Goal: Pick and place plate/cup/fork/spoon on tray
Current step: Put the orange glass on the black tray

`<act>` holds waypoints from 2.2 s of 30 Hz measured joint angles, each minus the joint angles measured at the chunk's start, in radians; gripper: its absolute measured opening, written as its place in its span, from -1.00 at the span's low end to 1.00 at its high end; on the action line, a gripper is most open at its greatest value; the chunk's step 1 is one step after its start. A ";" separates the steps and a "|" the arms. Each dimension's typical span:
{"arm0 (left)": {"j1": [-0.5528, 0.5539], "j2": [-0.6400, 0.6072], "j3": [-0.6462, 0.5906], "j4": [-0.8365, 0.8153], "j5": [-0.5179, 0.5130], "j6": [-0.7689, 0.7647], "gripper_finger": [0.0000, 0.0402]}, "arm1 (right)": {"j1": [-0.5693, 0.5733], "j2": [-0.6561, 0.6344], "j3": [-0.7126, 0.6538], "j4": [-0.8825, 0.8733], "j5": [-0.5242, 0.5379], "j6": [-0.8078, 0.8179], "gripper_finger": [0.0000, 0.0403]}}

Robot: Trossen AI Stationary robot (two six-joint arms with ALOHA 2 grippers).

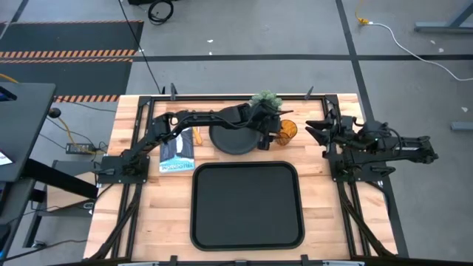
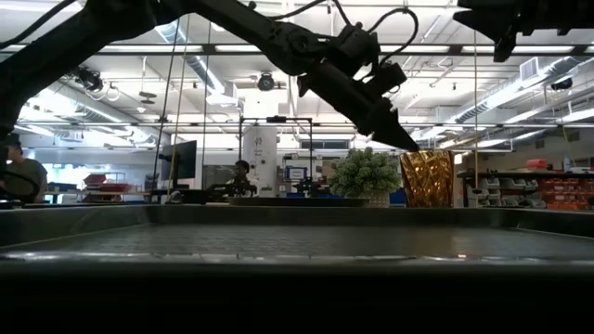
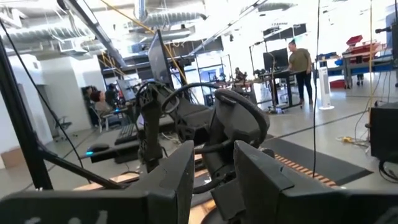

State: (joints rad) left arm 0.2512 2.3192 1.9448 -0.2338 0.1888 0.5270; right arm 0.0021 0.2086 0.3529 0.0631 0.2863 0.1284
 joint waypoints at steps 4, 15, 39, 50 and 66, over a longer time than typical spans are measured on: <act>0.000 -0.004 0.068 -0.107 0.030 0.028 -0.03 | 0.000 0.000 -0.008 0.005 0.000 0.010 -0.40; -0.029 0.010 0.113 -0.185 -0.058 0.169 -0.13 | 0.000 0.000 -0.008 0.027 0.000 0.010 -0.40; -0.032 0.048 0.113 -0.188 -0.128 0.335 -0.16 | 0.000 0.000 -0.008 0.034 0.000 0.027 -0.40; -0.032 0.048 0.113 -0.189 -0.141 0.361 -0.58 | 0.000 0.000 -0.008 0.034 0.000 0.027 -0.40; -0.032 0.046 0.112 -0.215 -0.107 0.346 -0.92 | 0.000 0.001 -0.007 0.045 0.000 0.024 -0.40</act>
State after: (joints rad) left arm 0.2188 2.3651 2.0571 -0.4489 0.0816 0.8729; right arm 0.0020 0.2092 0.3458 0.1082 0.2859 0.1522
